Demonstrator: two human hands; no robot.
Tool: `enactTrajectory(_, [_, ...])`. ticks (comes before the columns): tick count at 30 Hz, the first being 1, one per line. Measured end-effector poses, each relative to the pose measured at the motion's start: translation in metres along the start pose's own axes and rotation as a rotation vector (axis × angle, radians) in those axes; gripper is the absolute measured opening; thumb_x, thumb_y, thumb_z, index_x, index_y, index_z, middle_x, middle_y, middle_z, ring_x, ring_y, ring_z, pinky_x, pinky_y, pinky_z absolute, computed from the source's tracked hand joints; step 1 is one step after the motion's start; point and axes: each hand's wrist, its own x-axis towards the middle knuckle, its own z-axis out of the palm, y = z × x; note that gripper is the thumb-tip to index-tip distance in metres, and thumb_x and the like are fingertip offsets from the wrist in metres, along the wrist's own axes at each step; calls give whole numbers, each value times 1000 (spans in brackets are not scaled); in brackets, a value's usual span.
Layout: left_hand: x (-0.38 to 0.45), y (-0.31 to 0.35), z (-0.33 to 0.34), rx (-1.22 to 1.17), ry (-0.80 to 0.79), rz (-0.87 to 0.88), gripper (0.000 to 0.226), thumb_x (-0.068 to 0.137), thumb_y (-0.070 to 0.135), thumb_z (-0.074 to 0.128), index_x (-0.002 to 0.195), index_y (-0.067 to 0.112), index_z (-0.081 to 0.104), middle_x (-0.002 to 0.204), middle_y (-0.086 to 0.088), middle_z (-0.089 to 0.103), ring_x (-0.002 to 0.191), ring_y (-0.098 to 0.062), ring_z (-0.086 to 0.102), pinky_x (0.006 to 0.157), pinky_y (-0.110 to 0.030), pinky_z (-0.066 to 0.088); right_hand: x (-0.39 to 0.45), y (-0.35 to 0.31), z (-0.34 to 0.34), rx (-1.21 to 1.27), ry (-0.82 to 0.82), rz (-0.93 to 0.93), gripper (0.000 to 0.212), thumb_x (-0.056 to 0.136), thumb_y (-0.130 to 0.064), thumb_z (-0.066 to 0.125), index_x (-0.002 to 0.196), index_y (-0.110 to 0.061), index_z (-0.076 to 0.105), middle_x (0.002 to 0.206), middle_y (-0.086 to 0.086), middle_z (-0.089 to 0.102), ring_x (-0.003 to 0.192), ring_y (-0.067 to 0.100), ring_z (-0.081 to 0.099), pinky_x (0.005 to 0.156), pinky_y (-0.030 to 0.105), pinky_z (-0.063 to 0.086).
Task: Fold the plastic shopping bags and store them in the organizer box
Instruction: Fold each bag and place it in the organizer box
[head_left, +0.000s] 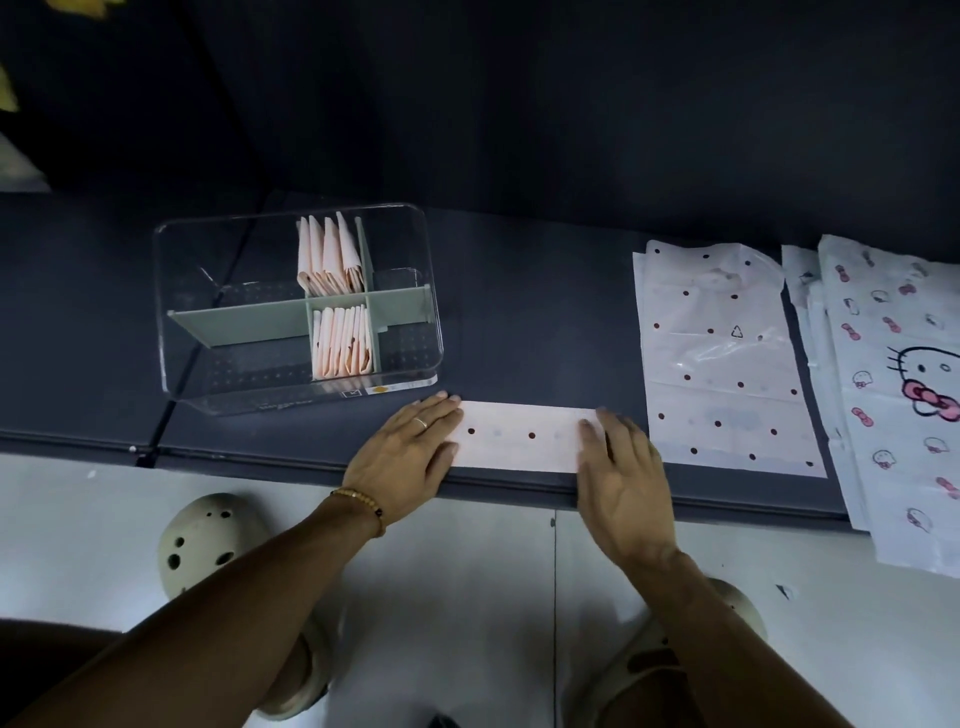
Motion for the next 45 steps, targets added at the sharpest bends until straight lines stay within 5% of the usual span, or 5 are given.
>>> enactTrajectory(11, [-33, 14, -7, 162, -92, 159, 55, 97, 37, 49, 148, 32, 28, 157, 4, 21, 145, -20, 12, 117, -35, 9, -5, -28, 4, 99, -73, -114, 44, 99, -25, 43, 142, -16, 45, 154, 1, 34, 144, 20, 27, 115, 40, 23])
enactTrajectory(16, [-27, 38, -21, 84, 116, 185, 25, 93, 23, 55, 114, 20, 68, 115, -3, 65, 109, -26, 55, 92, -37, 46, -10, -62, -3, 208, 90, -203, 32, 76, -12, 69, 108, -11, 68, 119, 10, 62, 104, 31, 58, 79, 40, 51])
enactTrajectory(25, [1, 51, -27, -557, 69, -243, 24, 83, 29, 71, 100, 13, 73, 95, 4, 71, 80, -9, 60, 70, -21, 51, 23, -51, -14, 935, -134, 321, 15, 95, -13, 57, 84, -6, 64, 84, 7, 69, 78, 28, 64, 72, 40, 57])
enactTrajectory(35, [29, 60, -19, -358, 29, -521, 40, 87, 38, 64, 56, 18, 48, 64, -3, 57, 66, -23, 56, 63, -29, 48, 49, -56, -5, 604, -39, 470, 18, 95, -26, 59, 79, -17, 62, 70, -3, 62, 65, 15, 60, 67, 22, 47])
enactTrajectory(45, [32, 56, -26, 5, 136, -407, 25, 83, 41, 64, 94, 19, 59, 97, -3, 62, 91, -25, 59, 70, -34, 48, 76, -57, -9, 474, -154, 471, 21, 93, -35, 59, 88, -15, 66, 85, 9, 69, 84, 28, 65, 71, 30, 52])
